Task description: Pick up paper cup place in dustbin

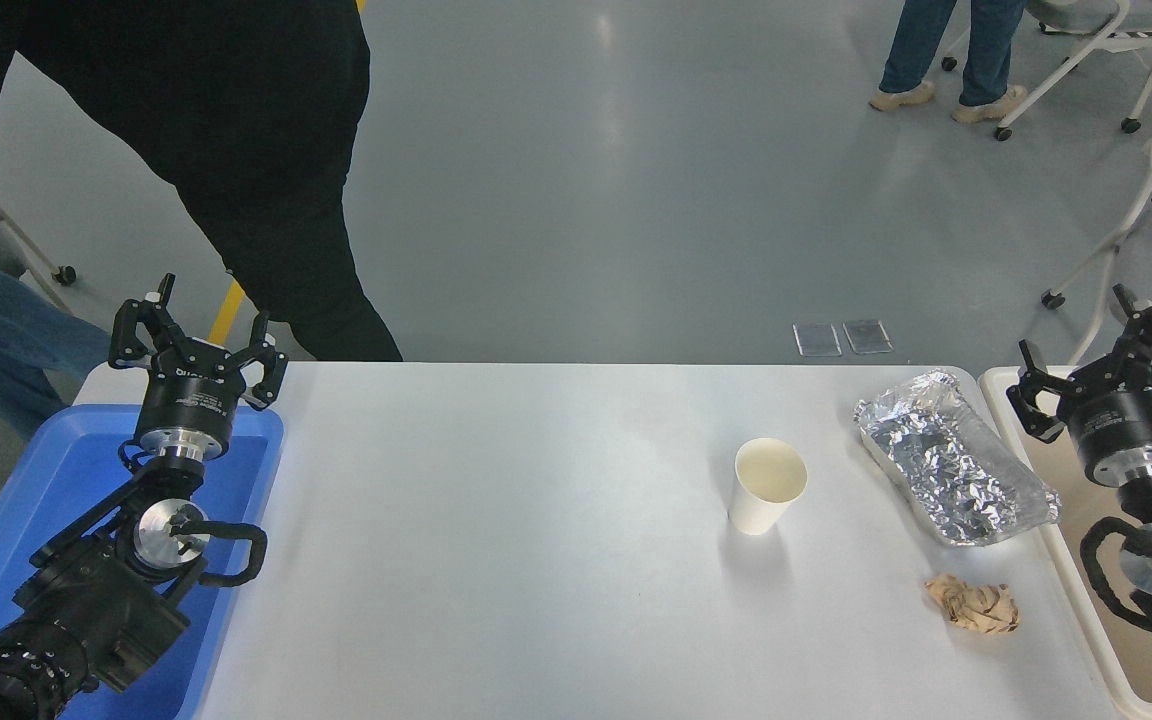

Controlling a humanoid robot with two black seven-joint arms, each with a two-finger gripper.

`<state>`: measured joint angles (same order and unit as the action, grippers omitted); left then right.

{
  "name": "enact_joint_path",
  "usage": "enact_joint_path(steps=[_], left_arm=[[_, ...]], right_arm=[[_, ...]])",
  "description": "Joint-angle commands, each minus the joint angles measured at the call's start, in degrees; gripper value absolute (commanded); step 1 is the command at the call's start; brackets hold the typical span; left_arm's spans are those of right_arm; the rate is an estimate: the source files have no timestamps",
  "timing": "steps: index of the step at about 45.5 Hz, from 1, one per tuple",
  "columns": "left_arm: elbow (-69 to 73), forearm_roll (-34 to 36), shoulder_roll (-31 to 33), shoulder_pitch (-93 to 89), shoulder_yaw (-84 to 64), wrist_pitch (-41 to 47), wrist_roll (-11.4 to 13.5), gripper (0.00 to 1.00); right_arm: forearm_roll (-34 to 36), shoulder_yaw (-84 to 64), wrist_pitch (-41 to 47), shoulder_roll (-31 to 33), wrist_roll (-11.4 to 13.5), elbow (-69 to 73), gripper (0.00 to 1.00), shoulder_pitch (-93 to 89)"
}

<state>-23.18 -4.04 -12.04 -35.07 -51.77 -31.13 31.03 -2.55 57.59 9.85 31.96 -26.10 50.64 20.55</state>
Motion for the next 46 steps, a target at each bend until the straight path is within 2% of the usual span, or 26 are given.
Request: enact_joint_path(steps=[1,10,15,22,30,35,46], left_arm=[[-0.02,-0.01,0.00,0.00,0.00,-0.07,-0.01,0.99],[-0.02,-0.01,0.00,0.00,0.00,0.02,-0.01,0.99],[-0.02,-0.01,0.00,0.00,0.00,0.02,-0.01,0.99],[-0.02,-0.01,0.00,0.00,0.00,-0.07,-0.01,0.99],[-0.02,-0.01,-0.09,0.00,0.00,-0.07,-0.01,0.99],[-0.02,-0.01,-0.09,0.00,0.00,-0.07,-0.01,0.99],[-0.02,-0.01,-0.09,0.00,0.00,-0.07,-0.01,0.99]], right_arm=[[0.00,-0.03,-0.18,0.39,0.17,-0.01,1.00,0.72],[0.00,-0.99,-0.53,2.67,0.43,-0.10,1.00,2.56],[-0.09,-7.13,-1.05,5.74,0.78,-1.41,1.00,6.94],[1.49,-26.72,-3.78,10.57,2.98,-2.82,1.00,19.68],[12.38,-52.90,-3.69,16.64,7.81,-3.09,1.00,35.50],[14.24,-69.08,-3.69,16.91,9.40,-3.17,1.00,45.35],[13.01,-97.74,-2.99,11.82,9.75,-3.17,1.00,59.77]])
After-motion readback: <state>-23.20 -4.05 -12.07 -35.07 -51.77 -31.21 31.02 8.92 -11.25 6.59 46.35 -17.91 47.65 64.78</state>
